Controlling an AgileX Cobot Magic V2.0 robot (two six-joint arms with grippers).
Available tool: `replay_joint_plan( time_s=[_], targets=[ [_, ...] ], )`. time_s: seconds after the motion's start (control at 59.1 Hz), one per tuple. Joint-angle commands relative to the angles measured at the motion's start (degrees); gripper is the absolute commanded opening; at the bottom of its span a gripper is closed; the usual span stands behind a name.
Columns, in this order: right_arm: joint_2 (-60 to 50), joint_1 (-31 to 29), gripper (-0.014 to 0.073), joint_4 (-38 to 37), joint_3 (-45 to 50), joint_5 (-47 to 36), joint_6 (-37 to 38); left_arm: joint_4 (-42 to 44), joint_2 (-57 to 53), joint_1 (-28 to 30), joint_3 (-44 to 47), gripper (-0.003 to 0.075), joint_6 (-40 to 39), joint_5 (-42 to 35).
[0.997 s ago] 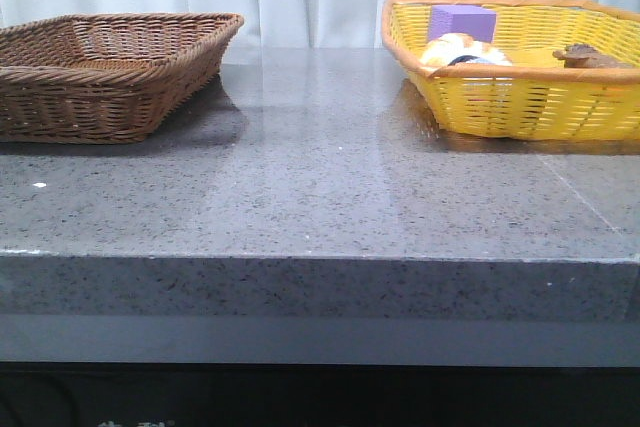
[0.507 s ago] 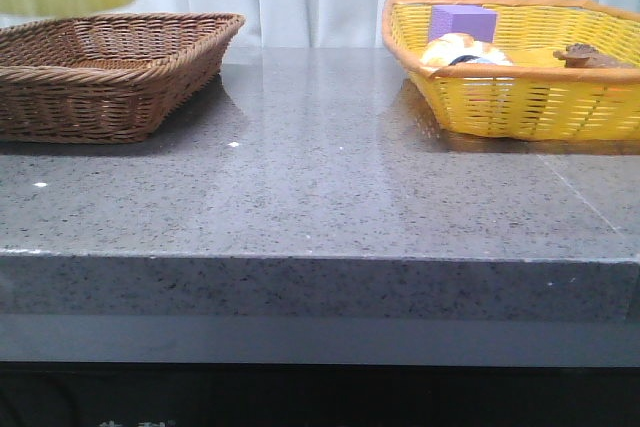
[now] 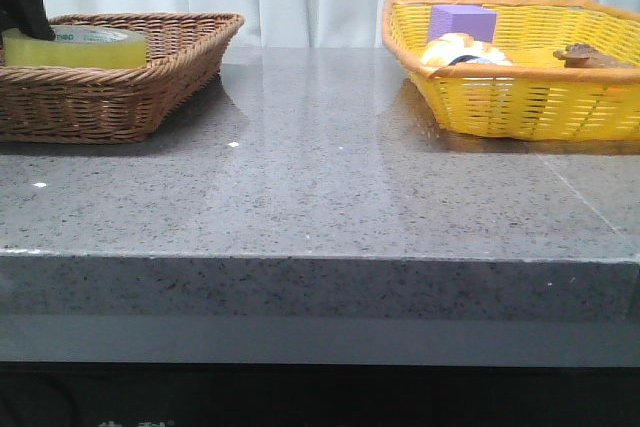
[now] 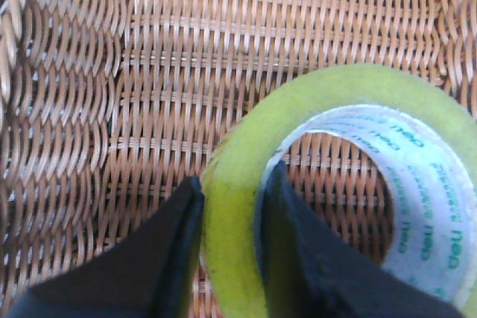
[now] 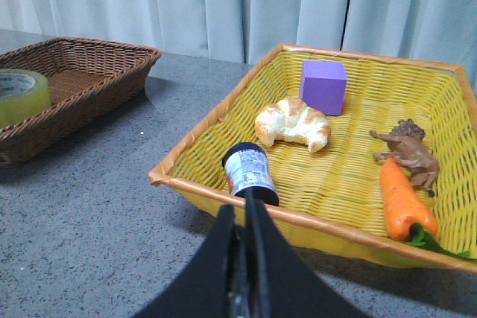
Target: Transfer tape with both arms
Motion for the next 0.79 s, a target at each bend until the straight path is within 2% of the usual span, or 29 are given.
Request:
replay_joint_plan(
  time_s=[0.0, 0.085, 0.237, 0.338, 0.456, 0.507, 0.626, 0.778],
  targets=[
    [0.1, -0.2, -0.0027, -0.5, -1.6, -5.0, -0.3, -0.6, -3.2, 0.1, -1.8, 0.0293, -0.1, -3.7],
    [0.1, -0.2, -0.0027, -0.5, -1.6, -5.0, -0.3, -0.6, -3.6, 0.1, -1.8, 0.0354, -0.1, -3.7],
    [0.1, -0.2, -0.0027, -0.5, -1.6, -5.0, -0.3, 1.5, -5.7, 0.1, -1.9, 0.0347, -0.1, -4.1],
    [0.1, -0.2, -0.0027, -0.5, -1.6, -5.0, -0.3, 2.5, -7.7, 0.1, -1.9, 0.0258, -0.1, -3.8],
    [0.1, -0.2, -0.0027, -0.5, -1.6, -5.0, -0.3, 2.5, -9.9, 0.1, -1.7, 0.0053, -0.1, -4.2],
    [0.1, -0.2, -0.0027, -0.5, -1.6, -5.0, -0.3, 2.5, -10.6, 0.1, -1.7, -0.0007, 0.0, -4.5],
    [0.1, -0.2, -0.0027, -0.5, -1.6, -5.0, -0.3, 2.5, -14.2, 0.1, 1.5, -0.0020, 0.3, -8.1],
    [0.1, -0.2, -0.0027, -0.5, -1.6, -5.0, -0.3, 2.5, -23.6, -0.1, 13.1, -0.0020, 0.3, -19.2]
  ],
)
